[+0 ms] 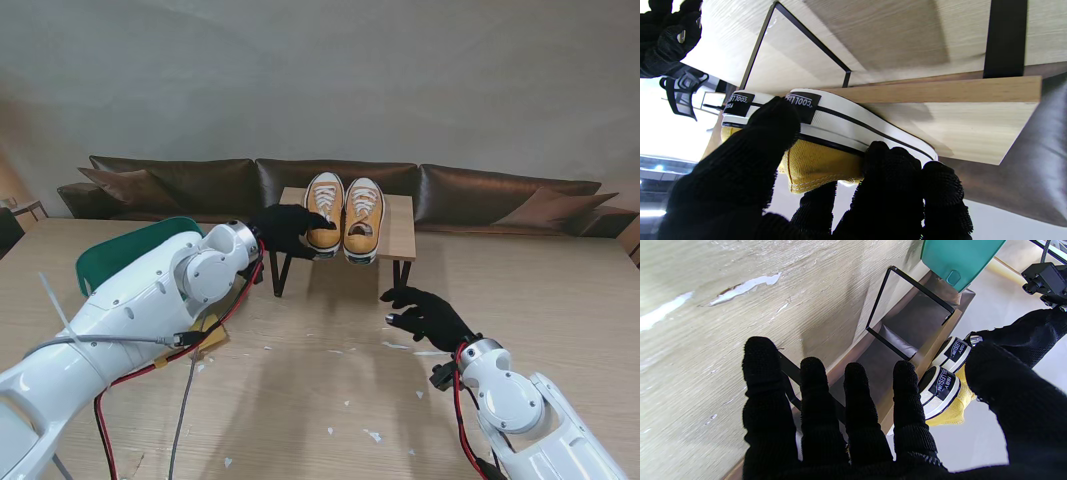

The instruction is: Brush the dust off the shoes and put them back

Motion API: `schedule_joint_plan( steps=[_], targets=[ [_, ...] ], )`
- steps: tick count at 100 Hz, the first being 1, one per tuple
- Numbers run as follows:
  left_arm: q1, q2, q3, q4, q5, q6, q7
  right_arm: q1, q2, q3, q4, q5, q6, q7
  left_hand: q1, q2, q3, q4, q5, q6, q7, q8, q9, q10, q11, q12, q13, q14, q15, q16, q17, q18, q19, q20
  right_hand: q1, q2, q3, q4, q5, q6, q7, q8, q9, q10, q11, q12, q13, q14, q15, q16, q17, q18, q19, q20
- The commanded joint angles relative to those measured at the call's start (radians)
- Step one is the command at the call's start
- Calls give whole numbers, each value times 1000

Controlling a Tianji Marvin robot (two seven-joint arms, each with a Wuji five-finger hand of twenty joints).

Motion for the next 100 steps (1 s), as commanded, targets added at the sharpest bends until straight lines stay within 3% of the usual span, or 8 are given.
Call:
schedule_joint_plan(
  steps=[1, 13, 34, 52, 72, 87, 100],
  targets=[
    [9, -12, 21, 22, 5, 9, -37, -2, -4, -4, 1, 0, 3, 16, 25, -54, -18, -41, 144, -10, 300, 123, -25, -27, 11, 29, 48, -27, 38, 3, -11, -34, 16, 1, -32, 18, 1, 9, -13, 0, 10, -8, 21, 5, -2, -15, 25, -1, 8, 12, -384, 18, 4, 10],
    [0, -14, 44, 33, 7, 19, -42, 0, -3, -4, 2, 1, 5, 18, -1, -48, -44, -41, 156, 0, 396, 142, -23, -29, 39, 57, 51, -33, 60, 11, -10, -39, 22, 11, -31, 20, 2, 9, -11, 4, 12, -9, 23, 6, -1, -15, 27, -1, 9, 12, -383, 17, 4, 10],
    [-3, -16, 65, 34, 27, 46, -36, 0, -3, -5, 2, 4, 9, 22, -81, -82, 35, -42, 167, 24, 498, 177, -12, -41, 105, 120, 79, -55, 98, 45, 1, -45, 36, 39, -32, 21, 2, 9, -14, 12, 12, -10, 21, 5, -1, -15, 25, 0, 8, 12, -383, 18, 3, 10],
    [-1, -19, 88, 40, 52, 72, -15, 2, -3, -8, 4, 5, 13, 25, -71, -128, 79, -62, 201, 31, 653, 234, 20, -61, 187, 182, 126, -77, 139, 70, 33, -44, 56, 47, -33, 23, 2, 9, -17, 22, 13, -10, 20, 7, -1, -15, 25, -1, 8, 12, -384, 17, 3, 10],
    [6, -23, 109, 47, 91, 106, 25, 5, -3, -11, 7, 6, 16, 25, -58, -151, 109, -75, 249, 32, 739, 220, 109, -107, 300, 233, 228, -120, 225, 42, 134, -32, 116, 10, -34, 24, 2, 9, -21, 32, 15, -11, 18, 6, 0, -15, 23, -1, 8, 12, -384, 18, 2, 11],
    [19, -24, 109, 45, 110, 133, 46, 5, -3, -13, 8, 7, 18, 28, -40, -161, 124, -70, 352, 20, 789, 217, 139, -109, 308, 231, 251, -109, 236, 26, 157, -15, 124, -6, -35, 25, 2, 9, -23, 35, 16, -12, 16, 7, 0, -16, 22, -2, 7, 12, -385, 16, 1, 11],
    [29, -24, 112, 49, 123, 153, 64, 5, -2, -14, 9, 9, 19, 31, -61, -159, 161, -46, 375, 30, 839, 234, 142, -106, 300, 222, 246, -99, 232, -5, 154, -8, 123, -36, -35, 25, 2, 9, -24, 38, 17, -12, 14, 7, 1, -16, 22, -1, 7, 12, -385, 16, 1, 11]
  ],
)
